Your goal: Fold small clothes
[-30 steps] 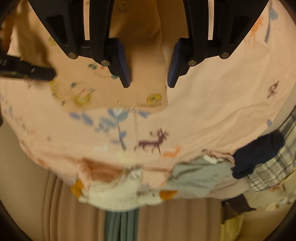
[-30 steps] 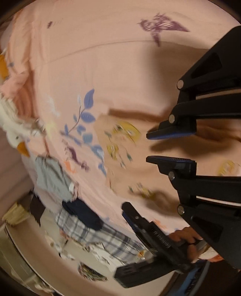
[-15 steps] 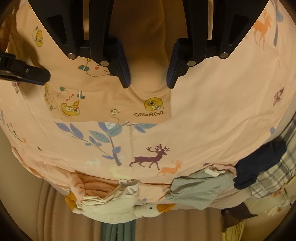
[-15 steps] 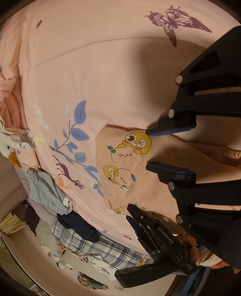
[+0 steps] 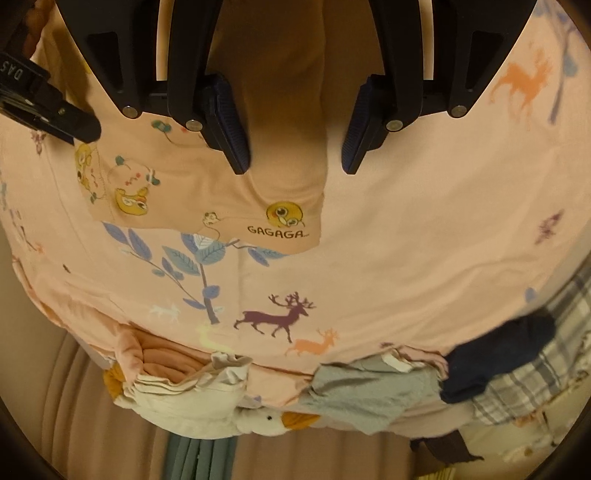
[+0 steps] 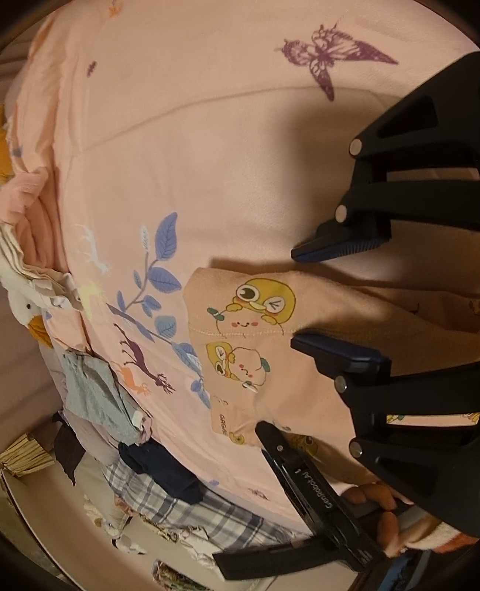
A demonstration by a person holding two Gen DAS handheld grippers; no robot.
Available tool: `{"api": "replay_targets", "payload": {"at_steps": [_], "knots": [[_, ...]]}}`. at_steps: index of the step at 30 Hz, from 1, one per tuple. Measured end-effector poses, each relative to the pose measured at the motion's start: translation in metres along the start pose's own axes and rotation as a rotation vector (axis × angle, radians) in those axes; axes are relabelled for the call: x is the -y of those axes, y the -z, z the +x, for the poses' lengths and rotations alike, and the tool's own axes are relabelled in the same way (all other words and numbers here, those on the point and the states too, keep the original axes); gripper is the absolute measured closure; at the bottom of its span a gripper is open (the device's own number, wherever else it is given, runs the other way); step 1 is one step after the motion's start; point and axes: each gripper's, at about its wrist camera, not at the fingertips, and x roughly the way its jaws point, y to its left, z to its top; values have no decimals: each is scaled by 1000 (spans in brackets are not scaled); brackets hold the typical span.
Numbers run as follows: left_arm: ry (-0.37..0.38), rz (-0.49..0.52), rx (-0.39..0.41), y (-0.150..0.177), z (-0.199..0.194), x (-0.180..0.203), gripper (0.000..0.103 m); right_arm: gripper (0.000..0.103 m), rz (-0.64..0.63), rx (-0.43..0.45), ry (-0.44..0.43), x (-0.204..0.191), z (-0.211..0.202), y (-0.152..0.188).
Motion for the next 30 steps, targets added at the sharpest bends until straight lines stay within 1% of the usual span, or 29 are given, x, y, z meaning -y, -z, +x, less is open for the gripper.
{"api": "replay_targets", "payload": {"at_steps": [2, 3, 5, 6, 7, 9, 11, 12, 15, 16, 17, 18, 19, 20, 21, 23, 25, 26, 28, 30], "knots": [[4, 8, 3, 2, -15, -2, 48, 59, 25, 4, 24, -2, -5, 0], [-6, 10, 9, 2, -22, -4, 49, 58, 43, 12, 33, -2, -8, 0], [-53, 33, 34, 6, -40, -9, 54, 58, 71, 10, 60, -4, -12, 1], [-55, 44, 59, 7, -51, -11, 54, 58, 72, 0, 66, -7, -15, 2], [-44, 44, 73, 8, -59, -15, 54, 58, 67, -7, 56, -10, -18, 4], [-2, 1, 75, 9, -77, -24, 54, 58, 59, -6, 15, -17, -31, 5], [59, -50, 90, 8, -104, -31, 54, 58, 52, 27, -6, -27, -55, 7], [71, -48, 108, 8, -119, -29, 54, 58, 46, 55, -7, -34, -72, 7], [79, 24, 231, 14, -179, -17, 54, 57, 29, 137, 7, -53, -121, 11], [78, 47, 269, 17, -198, -13, 49, 56, 15, 171, -4, -60, -139, 13], [94, 61, 300, 21, -213, -10, 43, 47, -4, 194, -15, -68, -158, 17], [132, 65, 329, 24, -228, -9, 25, 39, -22, 202, -20, -75, -173, 22], [193, 49, 354, 29, -239, -11, 9, 21, -30, 210, -21, -80, -185, 27], [260, 19, 367, 33, -247, -15, 4, 12, -26, 222, -22, -82, -194, 31], [312, -11, 364, 35, -251, -18, 2, 10, -12, 231, -24, -83, -202, 36], [357, -36, 322, 35, -255, -20, 1, 6, 16, 215, -42, -80, -210, 42], [338, -15, 302, 35, -260, -18, 1, 5, 55, 182, -60, -75, -214, 47], [316, 0, 311, 36, -263, -16, 1, 5, 73, 172, -67, -73, -217, 50], [274, 15, 353, 41, -274, -15, 1, 4, 70, 176, -92, -72, -224, 55], [256, -3, 388, 44, -281, -18, 1, 2, 58, 202, -106, -77, -235, 61]]}}
